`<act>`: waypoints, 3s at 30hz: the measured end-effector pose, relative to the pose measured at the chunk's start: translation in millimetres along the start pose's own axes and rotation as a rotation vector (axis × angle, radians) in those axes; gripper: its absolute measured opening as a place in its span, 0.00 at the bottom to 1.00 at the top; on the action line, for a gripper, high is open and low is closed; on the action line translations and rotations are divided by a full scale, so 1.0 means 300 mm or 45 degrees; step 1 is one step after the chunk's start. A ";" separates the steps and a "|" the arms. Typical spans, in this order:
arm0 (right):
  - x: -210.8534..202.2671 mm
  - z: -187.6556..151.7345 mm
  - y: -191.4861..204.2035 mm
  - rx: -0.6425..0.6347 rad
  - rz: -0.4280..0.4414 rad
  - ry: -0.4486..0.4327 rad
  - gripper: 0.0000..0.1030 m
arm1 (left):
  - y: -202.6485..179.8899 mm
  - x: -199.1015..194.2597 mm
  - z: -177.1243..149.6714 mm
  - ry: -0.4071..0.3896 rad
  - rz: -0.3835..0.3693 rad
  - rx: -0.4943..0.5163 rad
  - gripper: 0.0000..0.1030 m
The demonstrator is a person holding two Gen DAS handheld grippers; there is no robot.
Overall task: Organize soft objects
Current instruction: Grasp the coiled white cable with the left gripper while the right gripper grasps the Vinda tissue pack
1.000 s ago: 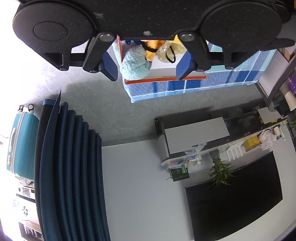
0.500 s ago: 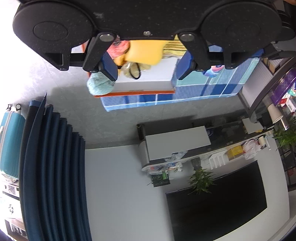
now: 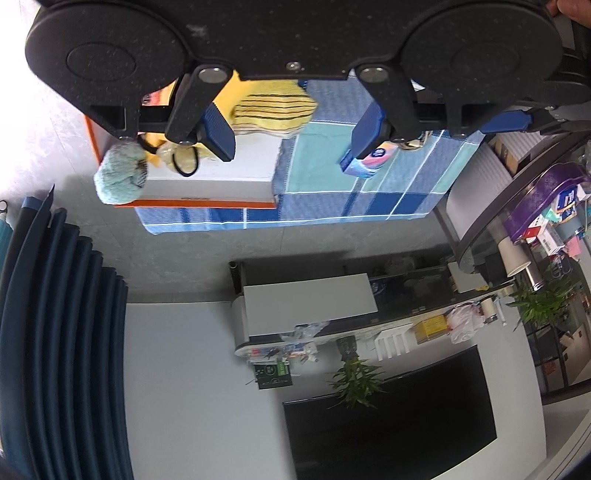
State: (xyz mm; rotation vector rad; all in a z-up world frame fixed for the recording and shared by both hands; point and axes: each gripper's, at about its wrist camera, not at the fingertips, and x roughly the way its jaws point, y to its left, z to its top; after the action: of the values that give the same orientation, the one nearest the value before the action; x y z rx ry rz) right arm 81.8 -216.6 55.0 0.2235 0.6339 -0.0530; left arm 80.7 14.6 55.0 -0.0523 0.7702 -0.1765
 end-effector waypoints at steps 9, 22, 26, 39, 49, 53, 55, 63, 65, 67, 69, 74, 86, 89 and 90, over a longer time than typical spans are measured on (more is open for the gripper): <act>0.064 -0.017 0.087 -0.042 0.040 0.049 0.80 | 0.103 0.014 -0.033 0.030 0.043 -0.072 0.93; 0.165 -0.068 0.148 -0.058 0.094 0.129 0.80 | 0.235 0.119 -0.061 0.088 0.129 -0.144 0.95; 0.183 -0.080 0.142 -0.037 0.106 0.136 0.80 | 0.256 0.187 -0.048 0.100 0.150 -0.131 0.98; 0.263 -0.082 0.124 -0.014 0.113 0.166 0.80 | 0.265 0.402 -0.011 0.169 0.168 -0.017 1.00; 0.348 -0.084 0.185 -0.011 0.123 0.218 0.80 | 0.308 0.354 -0.019 0.065 0.079 0.085 0.68; 0.397 -0.073 0.219 0.053 0.123 0.238 0.80 | 0.358 0.294 -0.035 0.044 0.103 0.065 0.67; 0.432 -0.065 0.241 0.091 0.110 0.251 0.80 | 0.382 0.255 -0.040 0.024 0.119 0.042 0.67; 0.641 -0.051 0.360 0.230 -0.049 0.295 0.81 | 0.456 0.202 -0.009 0.001 0.160 -0.009 0.68; 0.691 -0.056 0.390 0.209 -0.109 0.306 0.81 | 0.460 0.207 -0.006 -0.003 0.160 -0.024 0.68; 0.743 -0.063 0.409 0.182 -0.155 0.337 0.83 | 0.467 0.217 -0.004 -0.007 0.153 -0.036 0.68; 0.763 -0.065 0.437 0.108 -0.202 0.312 0.86 | 0.473 0.220 -0.003 -0.010 0.149 -0.057 0.68; 0.752 -0.067 0.437 0.018 -0.181 0.305 0.62 | 0.484 0.204 -0.001 -0.029 0.155 -0.083 0.68; 0.371 -0.120 0.415 -0.098 -0.002 0.233 0.62 | 0.401 0.072 -0.025 -0.076 0.130 -0.078 0.67; 0.278 -0.141 0.416 -0.159 -0.017 0.211 0.62 | 0.369 0.027 -0.050 -0.078 0.139 -0.074 0.67; 0.245 -0.149 0.412 -0.171 -0.027 0.197 0.62 | 0.361 0.013 -0.059 -0.077 0.140 -0.083 0.67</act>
State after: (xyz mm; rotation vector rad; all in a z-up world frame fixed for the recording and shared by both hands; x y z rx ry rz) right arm 129.6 -84.8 0.0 0.0915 0.7910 -0.0130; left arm 86.2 120.9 27.4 -0.0764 0.7161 -0.0454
